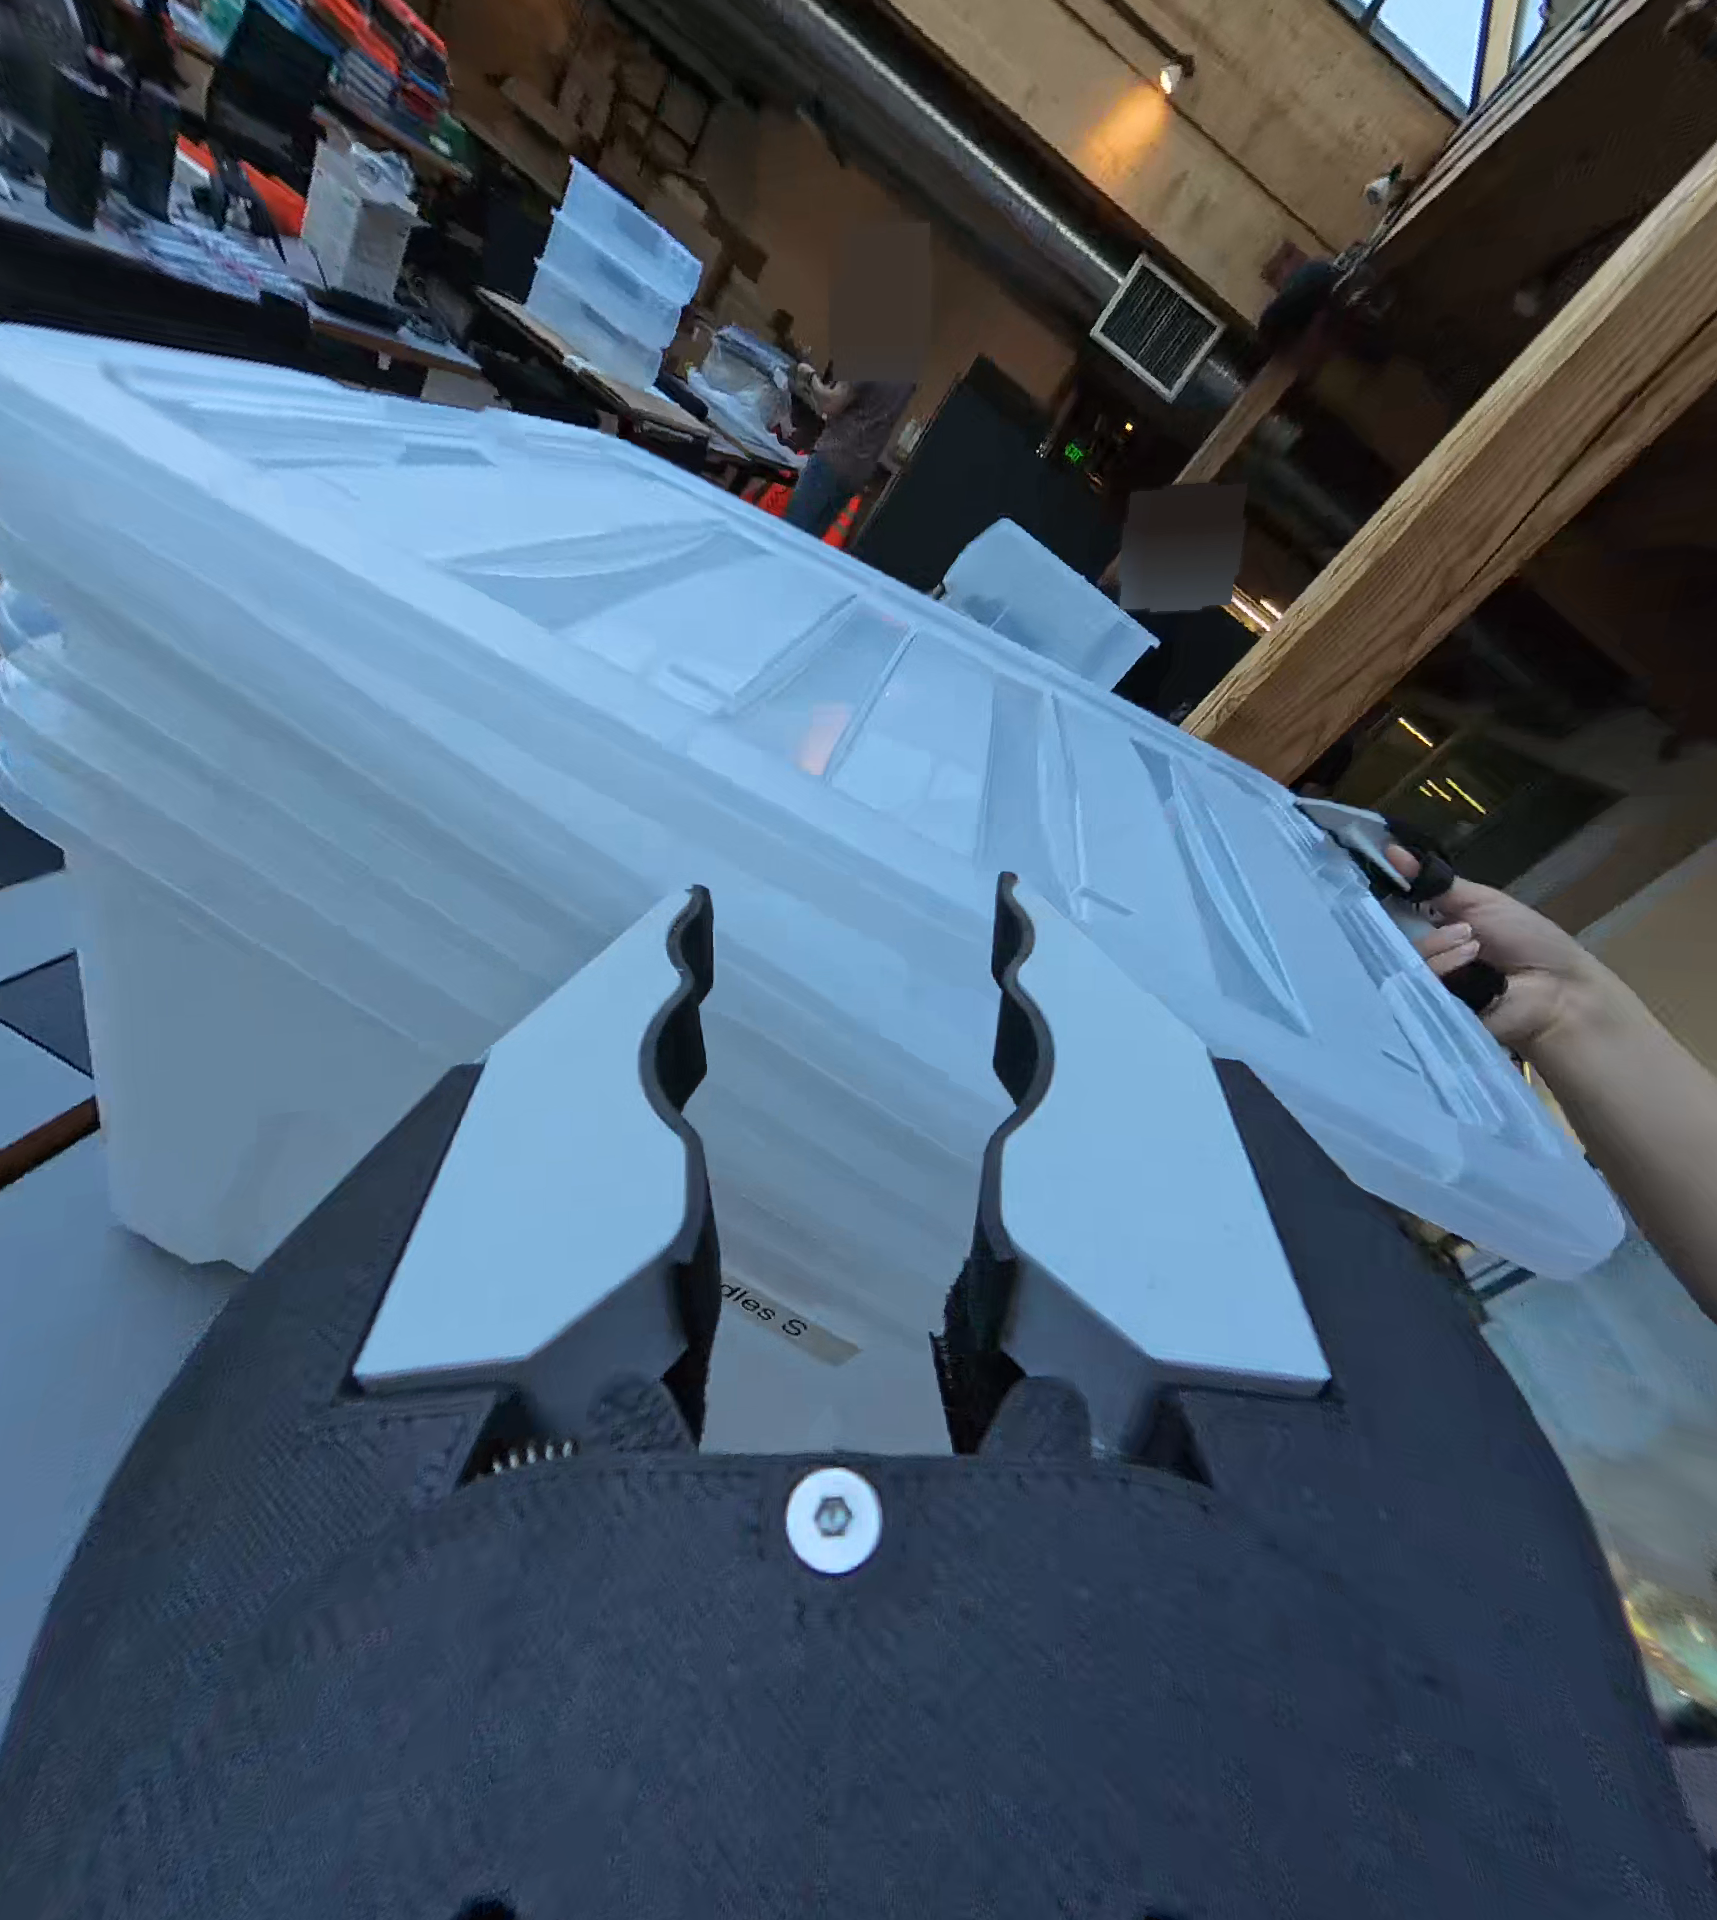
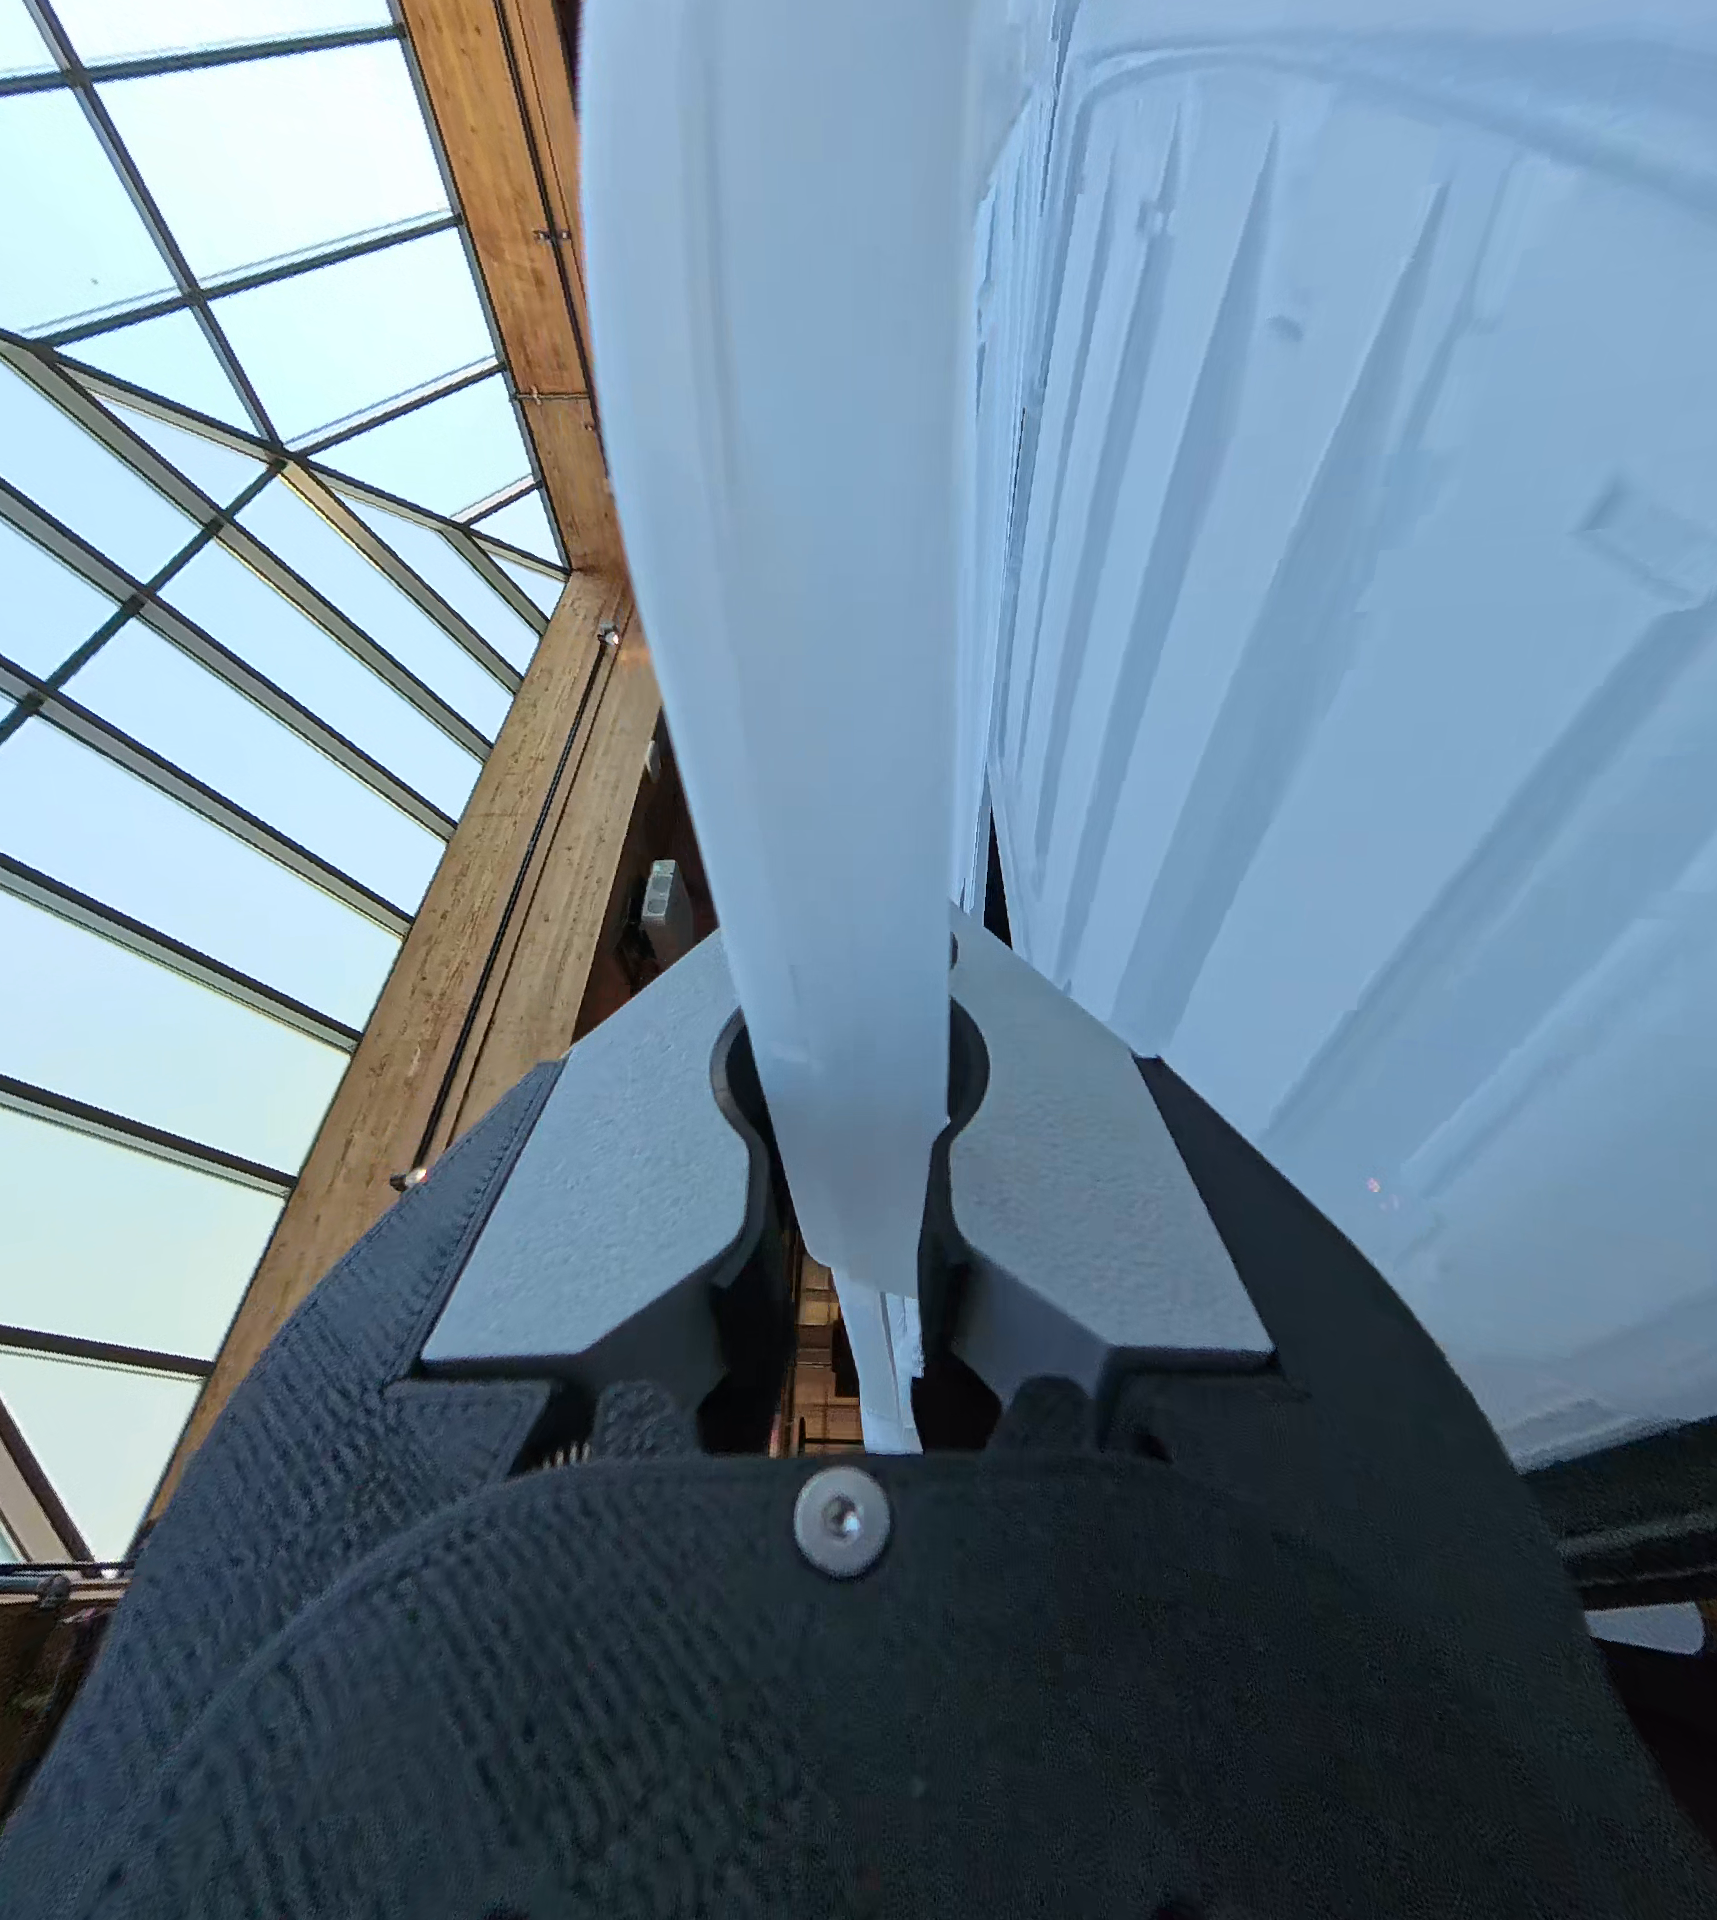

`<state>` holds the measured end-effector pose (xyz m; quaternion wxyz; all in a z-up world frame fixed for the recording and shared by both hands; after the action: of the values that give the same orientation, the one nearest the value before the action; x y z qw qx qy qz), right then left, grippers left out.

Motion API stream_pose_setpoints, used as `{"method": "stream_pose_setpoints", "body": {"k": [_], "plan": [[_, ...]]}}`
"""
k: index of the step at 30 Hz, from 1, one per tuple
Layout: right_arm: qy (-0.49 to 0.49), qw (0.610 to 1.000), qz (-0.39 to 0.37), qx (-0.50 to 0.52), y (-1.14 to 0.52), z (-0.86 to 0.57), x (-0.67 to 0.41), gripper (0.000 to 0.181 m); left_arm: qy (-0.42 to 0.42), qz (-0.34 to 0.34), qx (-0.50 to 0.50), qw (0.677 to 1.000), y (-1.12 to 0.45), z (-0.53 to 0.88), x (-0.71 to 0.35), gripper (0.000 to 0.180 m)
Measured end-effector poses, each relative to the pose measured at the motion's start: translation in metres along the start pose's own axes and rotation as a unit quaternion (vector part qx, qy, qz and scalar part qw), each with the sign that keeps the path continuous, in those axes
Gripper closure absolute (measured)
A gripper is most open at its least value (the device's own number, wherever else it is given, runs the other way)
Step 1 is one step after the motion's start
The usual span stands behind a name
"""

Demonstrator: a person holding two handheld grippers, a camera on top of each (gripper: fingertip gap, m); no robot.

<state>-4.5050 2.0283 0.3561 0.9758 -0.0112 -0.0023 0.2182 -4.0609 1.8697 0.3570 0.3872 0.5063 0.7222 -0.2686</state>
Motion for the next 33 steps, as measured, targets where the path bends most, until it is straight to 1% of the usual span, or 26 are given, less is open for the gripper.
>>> {"method": "stream_pose_setpoints", "body": {"k": [3, 7, 9, 11, 16, 20, 22, 24, 25, 26, 29, 30, 33], "plan": [[0.014, 1.0, 0.01, 0.009, -0.007, 0.019, -0.002, 0.161, 0.061, 0.024, 0.019, 0.998, -0.017, 0.013, 0.006, 0.128], [0.034, 0.999, 0.017, 0.024, -0.014, 0.036, -0.007, 0.16, 0.163, 0.024, 0.051, 0.985, -0.036, 0.021, 0.011, 0.124], [0.039, 0.999, 0.019, 0.033, -0.015, 0.04, -0.008, 0.16, 0.199, 0.014, 0.038, 0.979, -0.043, 0.027, 0.01, 0.114], [0.041, 0.998, 0.021, 0.035, -0.016, 0.042, -0.008, 0.16, 0.238, 0.007, 0.034, 0.971, -0.052, 0.034, 0.007, 0.108], [0.044, 0.998, 0.024, 0.039, -0.016, 0.047, -0.009, 0.16, 0.304, 0.028, 0.045, 0.951, -0.069, 0.039, 0.006, 0.109], [0.045, 0.998, 0.03, 0.039, -0.017, 0.049, -0.008, 0.16, 0.342, 0.062, 0.074, 0.935, -0.086, 0.037, 0.01, 0.112], [0.045, 0.998, 0.033, 0.039, -0.018, 0.051, -0.007, 0.159, 0.365, 0.051, 0.088, 0.925, -0.095, 0.04, 0.008, 0.113], [0.049, 0.997, 0.035, 0.038, -0.017, 0.054, -0.007, 0.16, 0.399, 0.031, 0.112, 0.909, -0.102, 0.045, 0.005, 0.113], [0.05, 0.997, 0.036, 0.038, -0.017, 0.055, -0.007, 0.16, 0.414, 0.015, 0.128, 0.901, -0.106, 0.048, 0.003, 0.115], [0.051, 0.997, 0.036, 0.038, -0.016, 0.055, -0.007, 0.16, 0.425, -0.002, 0.147, 0.893, -0.109, 0.051, 0.001, 0.119], [0.048, 0.997, 0.037, 0.038, -0.012, 0.048, -0.008, 0.16, 0.455, -0.037, 0.209, 0.865, -0.116, 0.055, 0.0, 0.144], [0.044, 0.998, 0.036, 0.031, -0.012, 0.047, -0.007, 0.159, 0.451, -0.04, 0.212, 0.866, -0.117, 0.055, 0.0, 0.151], [0.042, 0.998, 0.034, 0.023, -0.005, 0.04, -0.009, 0.159, 0.424, -0.028, 0.208, 0.881, -0.12, 0.053, 0.002, 0.154]]}}
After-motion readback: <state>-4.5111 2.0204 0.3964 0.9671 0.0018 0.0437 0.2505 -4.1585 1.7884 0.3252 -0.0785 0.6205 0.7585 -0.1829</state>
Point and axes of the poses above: each gripper's, where its closed fingertips meet, y back along the fingers, x out of its underside, z = x × y across the jaws, the point moved 5 cm from there along y, back along the fingers, and after that the axes turned 1 degree about -z, right-handed, at the moved point
